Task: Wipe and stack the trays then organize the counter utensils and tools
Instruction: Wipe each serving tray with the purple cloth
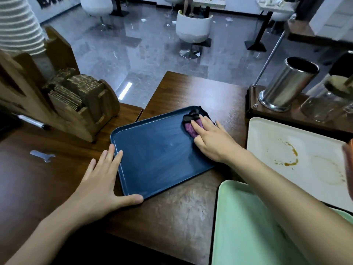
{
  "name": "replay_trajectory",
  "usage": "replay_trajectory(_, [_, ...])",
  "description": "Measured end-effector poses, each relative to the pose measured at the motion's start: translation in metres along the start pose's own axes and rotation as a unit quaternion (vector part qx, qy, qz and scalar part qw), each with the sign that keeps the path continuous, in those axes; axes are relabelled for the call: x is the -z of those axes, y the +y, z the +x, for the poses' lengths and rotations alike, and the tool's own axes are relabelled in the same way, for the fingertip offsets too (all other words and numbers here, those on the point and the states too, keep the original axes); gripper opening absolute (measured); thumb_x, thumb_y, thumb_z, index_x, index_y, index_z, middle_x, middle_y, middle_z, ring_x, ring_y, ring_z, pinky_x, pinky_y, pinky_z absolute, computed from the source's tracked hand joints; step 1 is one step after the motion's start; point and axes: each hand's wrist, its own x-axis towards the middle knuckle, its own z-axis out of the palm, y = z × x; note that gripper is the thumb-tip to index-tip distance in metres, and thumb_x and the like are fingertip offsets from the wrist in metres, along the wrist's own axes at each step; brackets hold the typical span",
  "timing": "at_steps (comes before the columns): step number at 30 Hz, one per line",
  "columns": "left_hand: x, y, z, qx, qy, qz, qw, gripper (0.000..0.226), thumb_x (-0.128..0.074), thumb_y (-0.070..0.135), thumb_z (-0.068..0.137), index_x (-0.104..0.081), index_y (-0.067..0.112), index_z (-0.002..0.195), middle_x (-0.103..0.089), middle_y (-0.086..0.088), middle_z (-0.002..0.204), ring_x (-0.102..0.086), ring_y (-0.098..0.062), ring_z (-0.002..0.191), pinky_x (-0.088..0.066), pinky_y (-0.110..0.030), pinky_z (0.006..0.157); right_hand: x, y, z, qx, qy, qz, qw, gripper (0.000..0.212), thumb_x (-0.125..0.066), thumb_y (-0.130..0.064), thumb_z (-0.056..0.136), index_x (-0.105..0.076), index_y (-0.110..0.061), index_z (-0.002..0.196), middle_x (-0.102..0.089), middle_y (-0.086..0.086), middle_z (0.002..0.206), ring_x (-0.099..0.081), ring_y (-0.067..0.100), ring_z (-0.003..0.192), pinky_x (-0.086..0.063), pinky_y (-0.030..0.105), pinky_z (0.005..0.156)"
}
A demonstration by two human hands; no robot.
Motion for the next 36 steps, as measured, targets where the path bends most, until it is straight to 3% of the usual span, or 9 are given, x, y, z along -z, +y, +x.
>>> replay_trajectory(6, [0.003,0.000,0.000,-0.006,-0.023,0.011,1.000,0.149,-0.026,0.114,0.034,0.037,0.034,0.142,0.046,0.004,0.155,0.033,-0.014,0.148,0.012,-0.042,0.125,0.002,-0.027,0.032,-0.007,0.014,0.019,1.000,0.066,-0.037,-0.031,0.100,-0.016,-0.018,0.161,-0.002,0.016,0.168,-0.002,0.029,0.155,-0.002,0.046,0.125])
replay_trajectory(14, [0.008,0.005,0.000,0.007,-0.016,0.026,1.000,0.163,-0.023,0.114,0.031,0.027,0.022,0.156,0.038,0.001,0.161,0.023,-0.015,0.152,0.005,-0.041,0.126,-0.028,-0.097,-0.031,0.195,0.028,0.053,0.979,0.056,-0.053,-0.033,0.100,-0.038,-0.024,0.154,-0.026,0.006,0.164,-0.025,0.028,0.149,-0.022,0.046,0.121])
replay_trajectory(17, [0.012,0.007,-0.003,0.013,-0.017,0.029,0.999,0.163,-0.024,0.115,0.033,0.024,0.022,0.158,0.036,0.003,0.161,0.021,-0.015,0.153,0.002,-0.043,0.126,-0.027,-0.096,-0.044,0.223,0.049,0.071,0.971,0.049,-0.054,-0.017,0.093,-0.056,-0.023,0.141,-0.052,0.003,0.148,-0.047,0.026,0.132,-0.043,0.046,0.102])
replay_trajectory(19, [0.015,0.013,-0.007,0.021,-0.013,0.037,0.999,0.163,-0.023,0.115,0.033,0.021,0.022,0.159,0.033,0.003,0.163,0.019,-0.015,0.154,0.001,-0.045,0.126,-0.021,-0.092,-0.056,0.221,0.050,0.107,0.968,0.049,-0.049,-0.014,0.089,-0.061,-0.023,0.136,-0.060,0.000,0.136,-0.054,0.025,0.122,-0.047,0.043,0.094])
replay_trajectory(23, [0.016,0.029,-0.019,0.010,0.033,0.026,0.999,0.162,-0.016,0.114,0.034,0.010,0.019,0.162,0.028,0.004,0.165,0.023,-0.010,0.151,0.003,-0.041,0.125,-0.001,-0.074,-0.091,0.192,0.091,0.208,0.955,0.051,-0.052,-0.011,0.094,-0.057,-0.026,0.142,-0.049,-0.007,0.152,-0.049,0.019,0.134,-0.043,0.035,0.105])
replay_trajectory(26, [0.004,0.062,-0.039,-0.050,0.092,-0.065,0.992,0.140,-0.028,0.107,0.051,0.000,0.026,0.162,0.015,0.013,0.165,0.019,-0.002,0.151,0.003,-0.031,0.124,0.012,-0.049,-0.127,0.180,0.125,0.249,0.943,0.050,-0.054,-0.012,0.097,-0.054,-0.028,0.144,-0.042,-0.009,0.156,-0.043,0.016,0.141,-0.040,0.039,0.111])
replay_trajectory(31, [-0.053,0.155,-0.091,-0.107,0.180,-0.190,0.959,0.074,-0.048,0.063,0.095,-0.022,0.035,0.158,-0.009,0.034,0.157,0.006,0.020,0.145,-0.008,-0.032,0.128,0.011,0.010,-0.194,0.169,0.157,0.296,0.927,0.049,-0.057,-0.013,0.096,-0.056,-0.028,0.142,-0.043,-0.004,0.155,-0.042,0.014,0.142,-0.036,0.036,0.117])
replay_trajectory(33, [-0.081,0.184,-0.111,-0.112,0.182,-0.221,0.952,0.070,-0.046,0.061,0.094,-0.027,0.036,0.157,-0.016,0.031,0.159,0.000,0.017,0.147,-0.011,-0.034,0.128,0.007,0.030,-0.220,0.167,0.162,0.294,0.927,0.049,-0.057,-0.013,0.096,-0.057,-0.030,0.141,-0.043,-0.006,0.154,-0.044,0.014,0.141,-0.038,0.034,0.115])
replay_trajectory(36, [-0.108,0.211,-0.138,-0.090,0.160,-0.231,0.956,0.083,-0.047,0.072,0.091,-0.018,0.035,0.160,-0.005,0.033,0.158,0.005,0.024,0.142,-0.004,-0.018,0.123,0.002,0.051,-0.251,0.172,0.157,0.264,0.936,0.049,-0.057,-0.014,0.096,-0.056,-0.032,0.141,-0.042,-0.008,0.155,-0.046,0.016,0.138,-0.040,0.028,0.109])
